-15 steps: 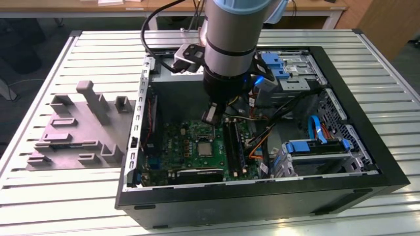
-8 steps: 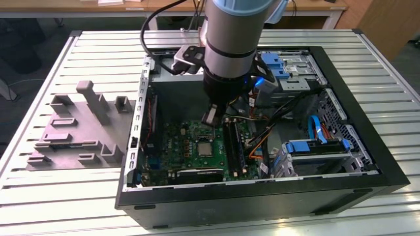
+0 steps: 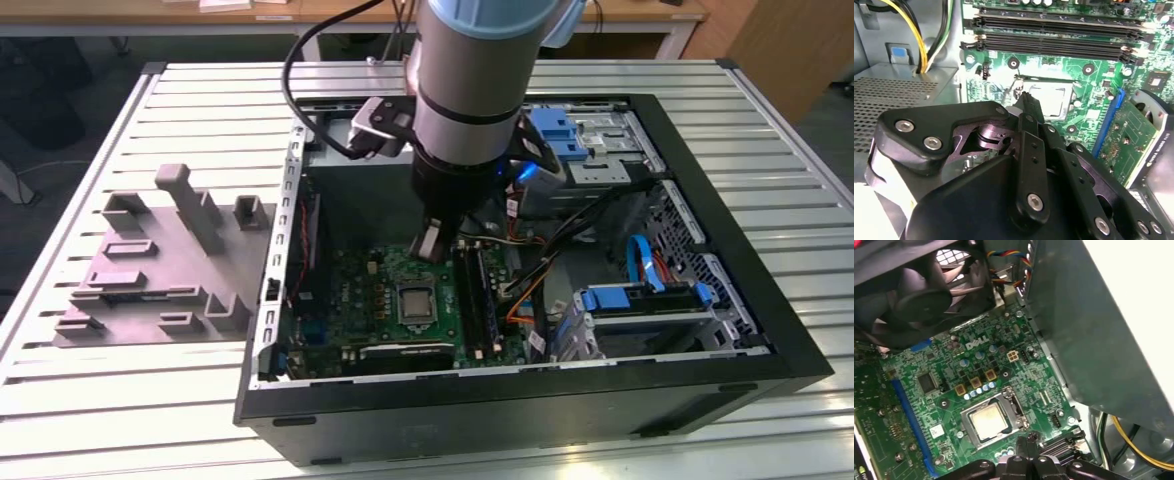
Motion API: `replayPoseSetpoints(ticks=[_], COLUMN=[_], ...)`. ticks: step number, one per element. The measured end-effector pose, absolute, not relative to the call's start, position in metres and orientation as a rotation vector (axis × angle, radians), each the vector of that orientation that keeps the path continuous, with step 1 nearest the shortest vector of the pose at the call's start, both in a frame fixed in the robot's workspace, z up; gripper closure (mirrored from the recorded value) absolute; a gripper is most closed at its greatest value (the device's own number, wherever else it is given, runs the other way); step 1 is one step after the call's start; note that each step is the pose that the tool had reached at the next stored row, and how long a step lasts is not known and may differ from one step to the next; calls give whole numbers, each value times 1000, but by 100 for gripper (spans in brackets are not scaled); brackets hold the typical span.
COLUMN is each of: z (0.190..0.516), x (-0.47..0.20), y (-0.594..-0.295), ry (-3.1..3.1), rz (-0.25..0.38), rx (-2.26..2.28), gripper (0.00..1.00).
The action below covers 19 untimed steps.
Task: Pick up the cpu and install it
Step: 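Close the cpu cover, then install the first cpu locking lever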
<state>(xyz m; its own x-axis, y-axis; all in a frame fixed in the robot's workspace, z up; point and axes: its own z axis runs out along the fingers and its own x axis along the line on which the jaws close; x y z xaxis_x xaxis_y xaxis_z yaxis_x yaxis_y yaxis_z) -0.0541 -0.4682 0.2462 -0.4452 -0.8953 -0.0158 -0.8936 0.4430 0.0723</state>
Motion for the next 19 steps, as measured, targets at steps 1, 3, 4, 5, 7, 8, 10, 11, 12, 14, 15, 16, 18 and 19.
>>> replayPoseSetpoints(ticks=[1, 3, 4, 5, 7, 8, 10, 11, 12, 14, 15, 16, 18, 19], z=[246, 246, 246, 246, 246, 246, 246, 246, 246, 246, 246, 246, 246, 246], x=[-55, -56, -57, -57, -59, -59, -60, -60, -60, -60, -60, -60, -60, -60], y=[-470, -473, -474, -475, -477, -478, -478, -478, -478, -478, -478, -478, -478, -478], ry=[-2646, -2643, -2642, -2640, -2638, -2636, -2635, -2634, -2635, -2632, -2632, -2632, -2632, -2632], rz=[-109, -109, -109, -108, -108, -108, -108, -108, -108, -108, -108, -108, -108, -108], rx=[1643, 1648, 1650, 1653, 1657, 1659, 1661, 1662, 1662, 1666, 1666, 1666, 1666, 1666], gripper=[89, 89, 89, 89, 89, 89, 89, 89, 89, 89, 89, 89, 89, 89])
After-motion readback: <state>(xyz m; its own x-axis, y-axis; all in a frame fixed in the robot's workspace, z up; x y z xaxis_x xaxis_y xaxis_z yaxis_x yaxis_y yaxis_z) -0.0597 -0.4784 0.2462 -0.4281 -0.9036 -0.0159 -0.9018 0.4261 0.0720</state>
